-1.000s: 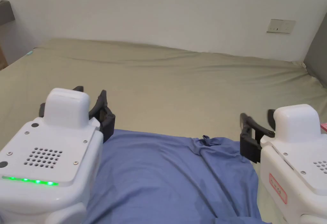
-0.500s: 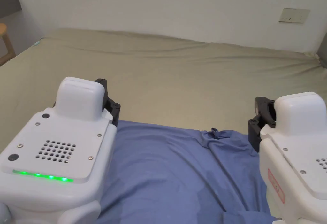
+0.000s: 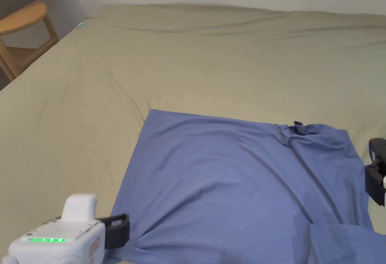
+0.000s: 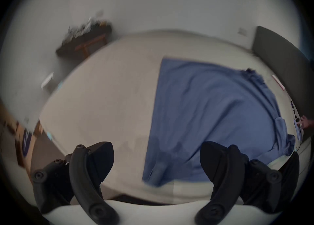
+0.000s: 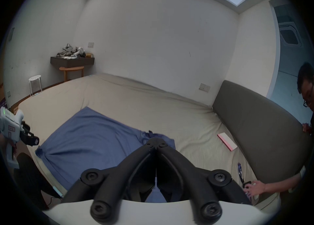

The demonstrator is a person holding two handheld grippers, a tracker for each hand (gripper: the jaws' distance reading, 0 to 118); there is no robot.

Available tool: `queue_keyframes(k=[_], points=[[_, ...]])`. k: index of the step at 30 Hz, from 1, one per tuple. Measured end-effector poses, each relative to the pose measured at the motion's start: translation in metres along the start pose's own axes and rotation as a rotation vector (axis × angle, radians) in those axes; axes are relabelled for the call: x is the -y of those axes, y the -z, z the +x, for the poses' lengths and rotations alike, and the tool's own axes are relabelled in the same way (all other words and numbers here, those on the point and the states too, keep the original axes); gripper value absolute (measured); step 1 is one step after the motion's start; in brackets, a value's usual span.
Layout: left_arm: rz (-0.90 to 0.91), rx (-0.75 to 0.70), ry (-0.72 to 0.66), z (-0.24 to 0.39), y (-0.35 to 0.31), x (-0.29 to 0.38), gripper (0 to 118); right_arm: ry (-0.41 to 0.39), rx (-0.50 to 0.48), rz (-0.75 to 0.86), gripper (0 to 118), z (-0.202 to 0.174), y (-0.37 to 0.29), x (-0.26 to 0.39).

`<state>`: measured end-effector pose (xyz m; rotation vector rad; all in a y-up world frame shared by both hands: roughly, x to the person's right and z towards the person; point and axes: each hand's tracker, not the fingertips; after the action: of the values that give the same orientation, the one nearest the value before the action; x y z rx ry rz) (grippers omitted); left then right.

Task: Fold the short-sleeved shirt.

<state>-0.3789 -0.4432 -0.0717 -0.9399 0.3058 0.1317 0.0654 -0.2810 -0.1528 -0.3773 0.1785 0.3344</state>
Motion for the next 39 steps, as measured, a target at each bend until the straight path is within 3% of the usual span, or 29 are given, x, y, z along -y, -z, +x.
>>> queue_keyframes(k=[3,4,7,9,11,12,14,16,20,21,23,24,25,29,33,35,36,37,39], points=[[-0.133,0.0,-0.035,-0.01,0.024,0.022,103,0.005,0.015,-0.04,2,0.006,0.001,0.012],[-0.154,-0.005,-0.018,-0.009,0.029,0.027,98,0.006,0.022,-0.053,2,0.008,0.001,0.015],[-0.179,-0.023,0.037,-0.002,0.038,0.023,62,0.008,0.042,-0.083,2,0.015,0.002,0.023],[-0.174,-0.009,0.067,0.004,0.044,0.02,48,0.013,0.053,-0.096,2,0.02,0.0,0.026],[-0.216,0.01,0.117,0.01,0.056,0.018,17,0.026,0.063,-0.104,2,0.026,-0.001,0.028],[-0.212,0.021,0.117,0.011,0.055,0.018,17,0.033,0.07,-0.108,2,0.029,-0.002,0.029],[-0.149,-0.002,0.125,0.018,0.049,0.015,4,0.042,0.086,-0.116,2,0.036,-0.004,0.032],[-0.162,0.016,0.197,0.03,0.044,0.01,4,0.063,0.095,-0.136,2,0.045,-0.004,0.038],[-0.055,0.01,0.161,0.034,0.021,-0.002,4,0.125,0.07,-0.287,5,0.06,0.004,0.065],[-0.017,0.008,0.146,0.033,0.014,-0.005,4,0.137,0.07,-0.343,16,0.063,0.007,0.077],[-0.003,0.002,0.15,0.032,0.004,-0.01,4,0.162,0.032,-0.485,85,0.064,0.013,0.103],[0.012,0.001,0.144,0.031,0.0,-0.012,4,0.186,-0.008,-0.552,101,0.063,0.017,0.122],[0.026,-0.002,0.138,0.03,-0.004,-0.013,4,0.206,-0.033,-0.609,103,0.06,0.019,0.139],[0.021,-0.003,0.135,0.032,-0.014,-0.013,4,0.23,-0.033,-0.791,103,0.049,0.027,0.198],[-0.014,-0.023,0.16,0.036,-0.012,-0.006,4,0.281,-0.041,-0.83,99,0.043,0.034,0.224],[-0.029,-0.026,0.158,0.036,-0.011,-0.003,4,0.319,-0.057,-0.809,73,0.042,0.033,0.222],[-0.036,-0.026,0.156,0.035,-0.01,-0.002,4,0.326,-0.065,-0.797,47,0.042,0.035,0.222],[-0.043,-0.028,0.153,0.035,-0.01,0.0,4,0.317,-0.07,-0.79,9,0.043,0.036,0.222],[-0.054,-0.031,0.151,0.036,-0.009,0.002,4,0.299,-0.096,-0.789,6,0.042,0.041,0.224]])
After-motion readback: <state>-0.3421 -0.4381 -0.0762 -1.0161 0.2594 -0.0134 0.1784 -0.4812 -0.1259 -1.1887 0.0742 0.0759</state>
